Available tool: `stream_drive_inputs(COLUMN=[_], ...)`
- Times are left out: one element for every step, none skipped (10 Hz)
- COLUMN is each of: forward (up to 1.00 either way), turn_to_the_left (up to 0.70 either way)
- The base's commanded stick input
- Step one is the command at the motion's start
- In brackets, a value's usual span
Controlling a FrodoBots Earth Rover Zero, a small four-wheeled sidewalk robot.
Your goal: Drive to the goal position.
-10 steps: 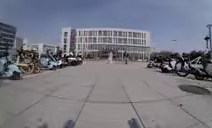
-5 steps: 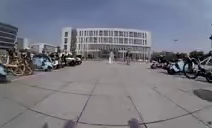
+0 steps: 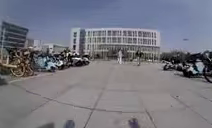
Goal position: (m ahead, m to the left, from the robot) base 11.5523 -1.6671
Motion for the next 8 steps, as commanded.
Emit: stream_drive_inputs(forward=[1.00,1.00,1.00,1.00,1.00,1.00,1.00,1.00], turn_to_the_left=[0.00,0.00,0.00,0.00,0.00,0.00,0.00,0.00])
